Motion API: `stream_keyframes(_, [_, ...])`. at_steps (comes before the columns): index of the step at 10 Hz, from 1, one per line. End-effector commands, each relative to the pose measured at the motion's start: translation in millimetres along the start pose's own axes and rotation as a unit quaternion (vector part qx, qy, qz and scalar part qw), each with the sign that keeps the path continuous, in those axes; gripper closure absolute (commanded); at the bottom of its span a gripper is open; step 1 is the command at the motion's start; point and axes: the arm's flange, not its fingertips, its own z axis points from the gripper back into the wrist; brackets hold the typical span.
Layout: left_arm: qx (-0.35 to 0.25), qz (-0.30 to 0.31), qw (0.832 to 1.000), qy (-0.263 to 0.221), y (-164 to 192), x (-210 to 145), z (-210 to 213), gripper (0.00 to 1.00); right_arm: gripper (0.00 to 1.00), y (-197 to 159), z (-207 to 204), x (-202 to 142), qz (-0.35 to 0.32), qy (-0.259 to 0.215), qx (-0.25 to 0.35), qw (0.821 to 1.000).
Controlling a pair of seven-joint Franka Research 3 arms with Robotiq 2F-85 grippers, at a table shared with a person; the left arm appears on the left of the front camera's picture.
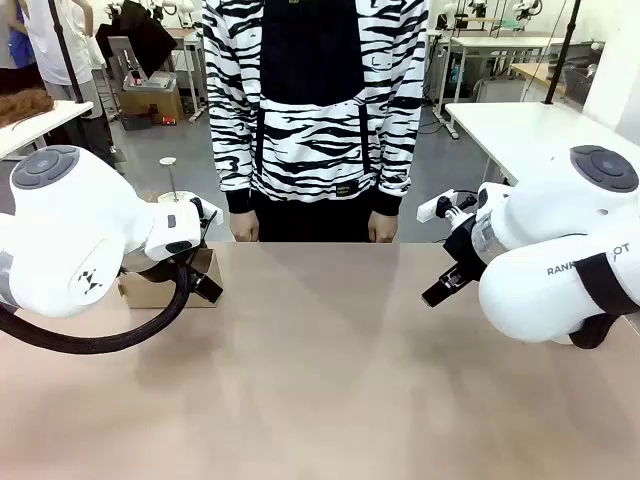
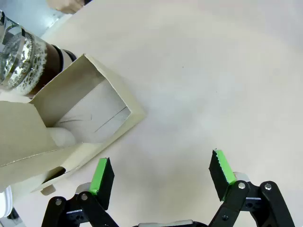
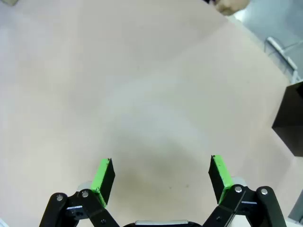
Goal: Pour a drink into a cup and package it in a carrier.
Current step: Pick up the 600 ml Paper Cup and place it in the middle top area of the table.
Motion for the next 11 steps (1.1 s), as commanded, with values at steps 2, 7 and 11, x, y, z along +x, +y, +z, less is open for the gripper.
stream_keyframes(2, [0.0,0.0,1.0,0.0,0.0,0.0,0.0,0.0,0.0,0.0,0.0,0.0,0.0,0.0,0.0,1.0])
stream_keyframes(7, [0.0,0.0,1.0,0.0,0.0,0.0,0.0,0.0,0.0,0.0,0.0,0.0,0.0,0.0,0.0,1.0])
stream_keyframes(11, [0.0,0.0,1.0,0.0,0.0,0.0,0.0,0.0,0.0,-16.0,28.5,26.0,-0.015,-0.008,-0.004,1.0])
